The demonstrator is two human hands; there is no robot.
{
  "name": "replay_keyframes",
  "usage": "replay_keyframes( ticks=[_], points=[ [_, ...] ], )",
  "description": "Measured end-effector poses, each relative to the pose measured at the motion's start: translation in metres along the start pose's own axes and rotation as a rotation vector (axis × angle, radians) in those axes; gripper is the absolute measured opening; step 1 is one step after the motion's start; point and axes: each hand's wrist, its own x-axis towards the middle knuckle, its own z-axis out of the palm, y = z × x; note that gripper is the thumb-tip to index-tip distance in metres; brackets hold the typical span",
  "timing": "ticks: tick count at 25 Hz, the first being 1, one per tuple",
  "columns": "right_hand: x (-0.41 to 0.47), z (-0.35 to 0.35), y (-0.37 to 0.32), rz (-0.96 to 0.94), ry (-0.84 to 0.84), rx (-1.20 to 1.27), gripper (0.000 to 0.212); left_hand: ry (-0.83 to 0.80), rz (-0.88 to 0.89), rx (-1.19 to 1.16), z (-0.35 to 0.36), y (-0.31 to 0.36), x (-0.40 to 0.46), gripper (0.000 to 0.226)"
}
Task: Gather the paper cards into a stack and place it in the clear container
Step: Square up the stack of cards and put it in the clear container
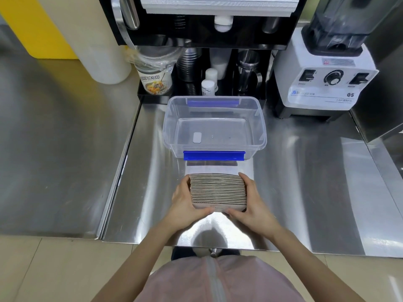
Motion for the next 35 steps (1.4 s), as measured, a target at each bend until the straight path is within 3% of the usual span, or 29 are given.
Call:
replay_keyframes(
  ticks=[4,8,12,21,25,30,35],
  points=[
    [0.005,-0.003,-0.005,-0.047,0.069,-0.080,0.091,0.048,0.052,0.085,-0.004,0.004,0.003,0.102],
    [0.006,-0.002,-0.006,-0.052,0.024,-0.081,0.098,-0.040,0.105,0.201,-0.006,-0.001,0.003,0.102],
    [0.007,-0.006,0.001,-0.079,0.025,-0.142,0.087,-0.025,0.113,0.189,-0.005,-0.004,0.004,0.082],
    [0.003,-0.004,0.003,-0.074,0.048,-0.182,0.088,0.003,0.154,0.217,-0.004,-0.007,0.001,0.084],
    [0.001,-0.008,-0.001,0.030,0.023,0.016,0.081,-0.024,0.145,0.022,-0.016,0.008,-0.002,0.071],
    [-0.002,-0.010,-0.015,0.147,-0.039,0.389,0.063,-0.169,0.001,-0.532,-0.036,0.032,-0.003,0.074],
    [0.004,-0.001,-0.034,0.184,-0.032,0.513,0.054,-0.067,-0.002,-0.807,-0.035,0.045,0.002,0.061]
  ],
)
